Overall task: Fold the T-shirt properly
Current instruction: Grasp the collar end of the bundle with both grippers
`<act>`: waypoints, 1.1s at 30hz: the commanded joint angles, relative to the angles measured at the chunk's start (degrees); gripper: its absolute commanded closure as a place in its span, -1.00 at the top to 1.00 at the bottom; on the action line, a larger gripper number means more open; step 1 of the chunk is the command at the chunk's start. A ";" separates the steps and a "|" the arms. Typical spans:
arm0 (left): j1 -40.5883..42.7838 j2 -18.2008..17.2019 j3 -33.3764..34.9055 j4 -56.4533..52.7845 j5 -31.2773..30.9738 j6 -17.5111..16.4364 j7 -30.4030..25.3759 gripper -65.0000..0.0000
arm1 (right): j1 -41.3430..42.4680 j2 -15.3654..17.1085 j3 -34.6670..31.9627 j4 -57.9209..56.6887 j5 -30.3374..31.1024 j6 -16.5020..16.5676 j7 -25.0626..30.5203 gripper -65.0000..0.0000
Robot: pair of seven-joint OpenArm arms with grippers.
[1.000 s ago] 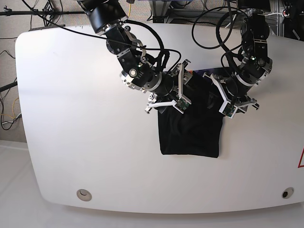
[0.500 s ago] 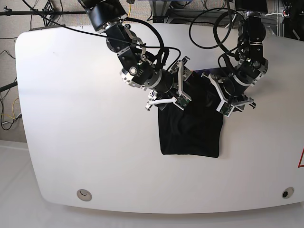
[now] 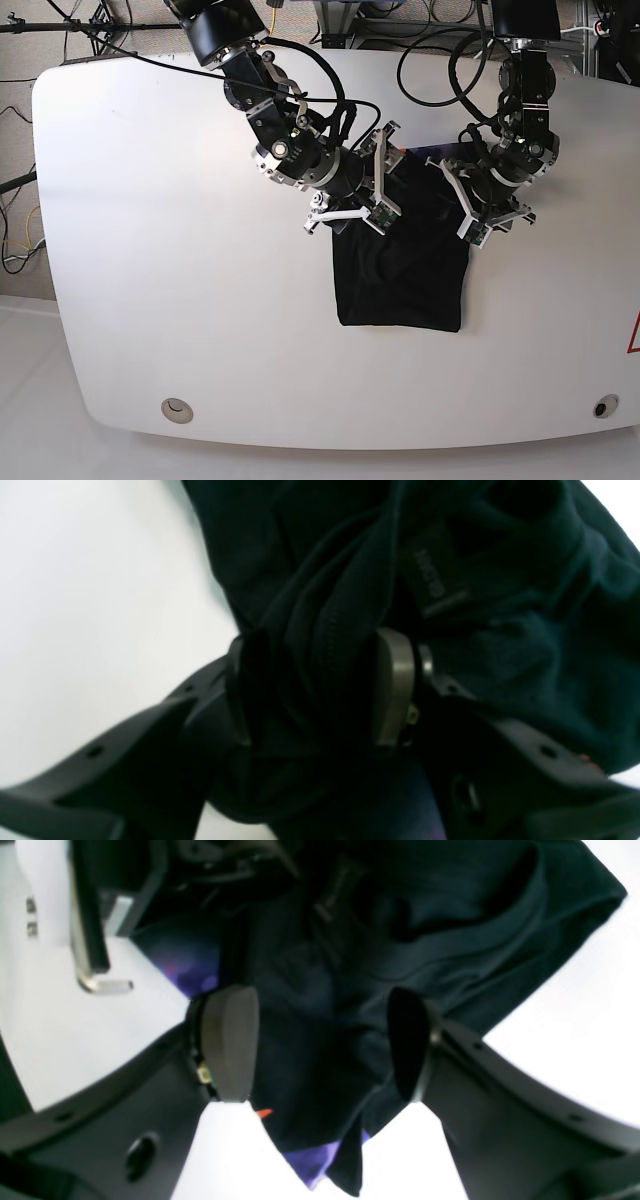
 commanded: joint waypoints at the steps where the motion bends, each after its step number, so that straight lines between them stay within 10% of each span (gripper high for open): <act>1: -0.93 -0.55 -0.18 0.43 -0.33 0.24 -1.42 -0.10 | 0.95 -0.36 0.03 1.23 0.32 -0.11 1.24 0.21; 19: -1.37 -0.63 -0.27 -0.10 -0.33 -0.03 -6.78 -0.13 | 0.95 -0.36 0.03 1.14 0.32 -0.11 1.24 0.21; 27: -1.63 -0.72 -0.18 -0.89 -0.33 -0.11 -7.39 -0.84 | 0.95 -0.36 0.12 1.14 0.32 -0.11 1.24 0.21; 33: -2.60 -0.72 -0.10 -4.58 -0.33 -0.11 -7.48 -0.86 | 0.95 -0.36 0.12 1.14 0.50 -0.11 1.24 0.21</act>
